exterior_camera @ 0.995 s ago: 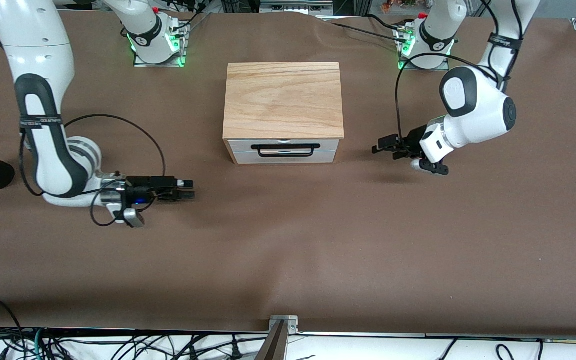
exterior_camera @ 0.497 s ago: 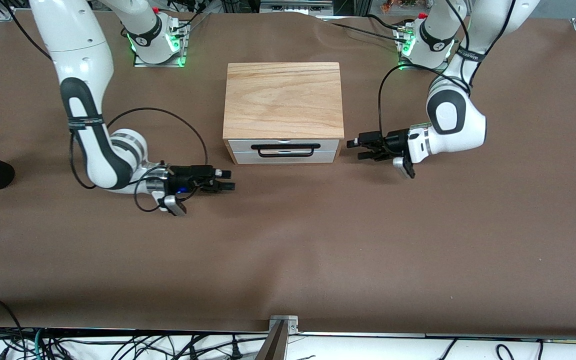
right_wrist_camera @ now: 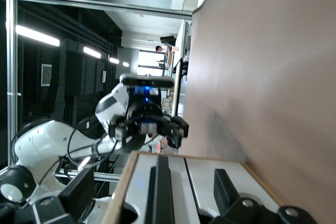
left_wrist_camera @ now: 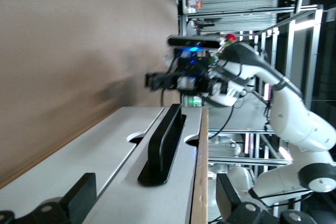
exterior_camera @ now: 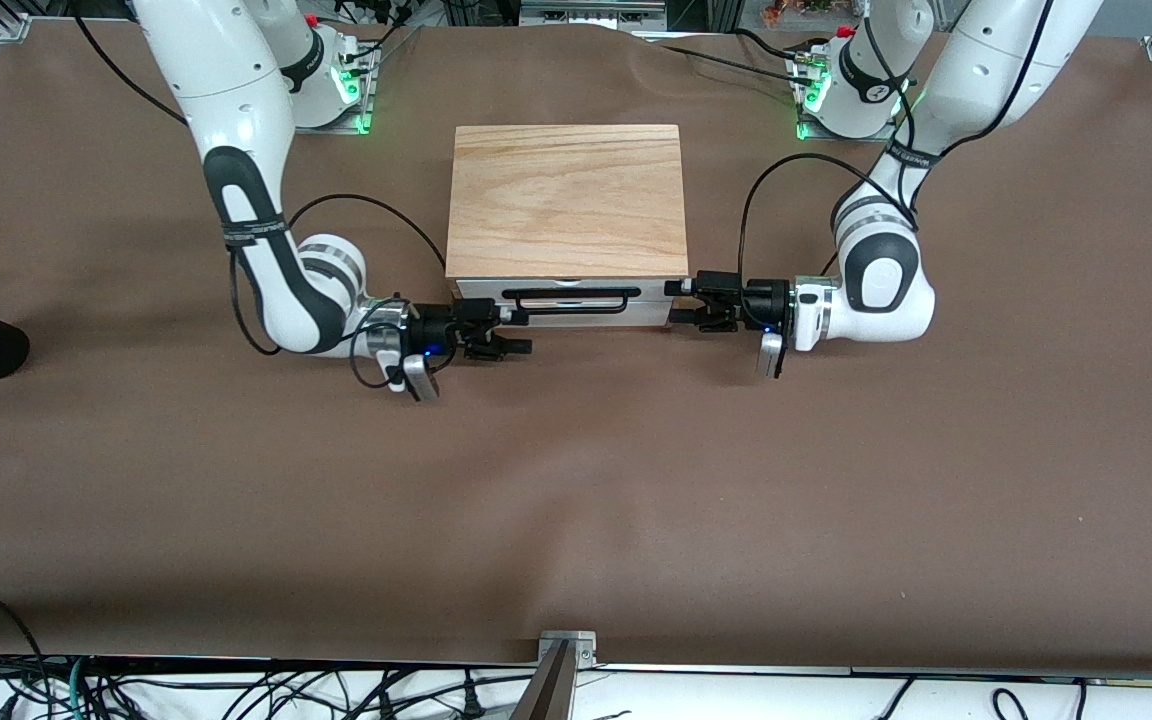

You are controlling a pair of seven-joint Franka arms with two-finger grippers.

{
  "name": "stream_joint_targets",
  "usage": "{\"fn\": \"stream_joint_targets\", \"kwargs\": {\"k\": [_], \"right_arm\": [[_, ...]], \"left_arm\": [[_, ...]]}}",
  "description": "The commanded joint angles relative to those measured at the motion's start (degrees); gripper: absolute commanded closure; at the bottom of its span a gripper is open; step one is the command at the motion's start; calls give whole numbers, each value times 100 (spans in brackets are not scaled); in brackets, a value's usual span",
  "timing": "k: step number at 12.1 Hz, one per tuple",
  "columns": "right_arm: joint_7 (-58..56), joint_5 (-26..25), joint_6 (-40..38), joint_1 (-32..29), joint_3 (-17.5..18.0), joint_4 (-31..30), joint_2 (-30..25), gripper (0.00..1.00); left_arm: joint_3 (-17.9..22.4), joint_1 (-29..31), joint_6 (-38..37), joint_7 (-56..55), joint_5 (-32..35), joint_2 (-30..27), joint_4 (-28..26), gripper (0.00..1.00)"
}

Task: Pull top drawer with both arms simultaneously
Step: 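Close the left gripper and the right gripper on the black handle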

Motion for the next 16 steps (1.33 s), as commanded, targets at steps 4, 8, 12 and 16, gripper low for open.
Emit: {"fn": "stream_joint_targets", "kwargs": {"k": [4,8,12,16], "right_arm": [[-562,84,-175,82,-33,-574,-148,0],[-554,-136,-202,82,-33,-574,-166,6],[-502,-259,-272,12,-77,-407,-157,12],[-370,-565,-290,-120,-94,-284,-157,13]], "left_arm": [[-51,-174,-194,211,-636,563,389,13],[-279,-244,-194,219,-1032,650,354,20],[-297,-306,-194,518,-1032,712,284,40],[-305,-350,-185,527,-1024,721,108,47]]}}
